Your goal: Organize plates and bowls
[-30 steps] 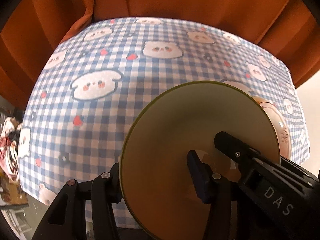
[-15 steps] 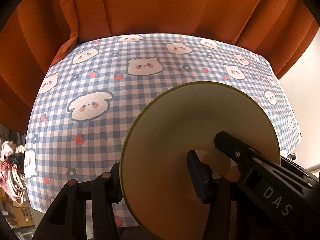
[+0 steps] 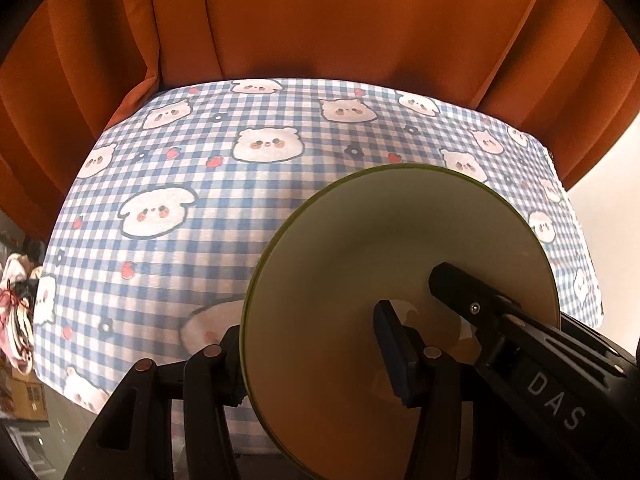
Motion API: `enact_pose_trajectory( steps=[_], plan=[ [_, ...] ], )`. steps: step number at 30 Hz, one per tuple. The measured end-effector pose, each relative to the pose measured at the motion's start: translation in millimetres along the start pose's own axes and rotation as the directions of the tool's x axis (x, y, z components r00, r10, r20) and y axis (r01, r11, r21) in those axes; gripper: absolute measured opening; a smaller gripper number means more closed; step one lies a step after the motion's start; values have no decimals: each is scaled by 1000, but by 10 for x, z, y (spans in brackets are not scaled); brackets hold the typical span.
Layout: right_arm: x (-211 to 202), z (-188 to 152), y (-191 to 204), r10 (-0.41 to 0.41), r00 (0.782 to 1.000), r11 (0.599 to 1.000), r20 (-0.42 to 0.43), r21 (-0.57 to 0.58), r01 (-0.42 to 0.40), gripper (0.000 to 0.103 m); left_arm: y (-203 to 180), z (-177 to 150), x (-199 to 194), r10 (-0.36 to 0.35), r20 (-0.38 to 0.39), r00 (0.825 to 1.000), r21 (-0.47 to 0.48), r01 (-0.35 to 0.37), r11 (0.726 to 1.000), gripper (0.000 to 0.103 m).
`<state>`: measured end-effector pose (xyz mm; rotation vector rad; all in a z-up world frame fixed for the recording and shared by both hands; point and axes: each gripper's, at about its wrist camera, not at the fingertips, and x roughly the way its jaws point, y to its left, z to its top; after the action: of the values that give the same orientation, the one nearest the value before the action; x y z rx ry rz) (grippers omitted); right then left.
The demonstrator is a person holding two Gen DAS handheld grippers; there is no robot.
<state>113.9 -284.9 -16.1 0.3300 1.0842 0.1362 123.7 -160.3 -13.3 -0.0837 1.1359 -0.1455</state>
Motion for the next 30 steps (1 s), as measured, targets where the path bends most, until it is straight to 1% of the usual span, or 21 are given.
enact_pose_trajectory(
  steps=[9, 18, 25, 30],
  plan=[
    [-86, 153, -486, 17, 1000, 999, -21, -43, -18, 32, -490, -1, 116, 15, 1, 1000, -48, -15, 999, 52],
    [-126, 272, -915, 27, 999, 996, -45, -86, -31, 32, -868, -45, 242, 27, 1, 1000, -95, -27, 995, 52],
    [-91, 298, -1213, 21, 998, 996, -67, -88, -27, 32, -1077, -74, 402, 24, -23, 999, -109, -27, 994, 52],
    [-27, 303, -1352, 11, 996, 996, -92, -83, -19, 32, -1143, -101, 513, 21, -52, 998, -118, -27, 993, 52]
  ],
)
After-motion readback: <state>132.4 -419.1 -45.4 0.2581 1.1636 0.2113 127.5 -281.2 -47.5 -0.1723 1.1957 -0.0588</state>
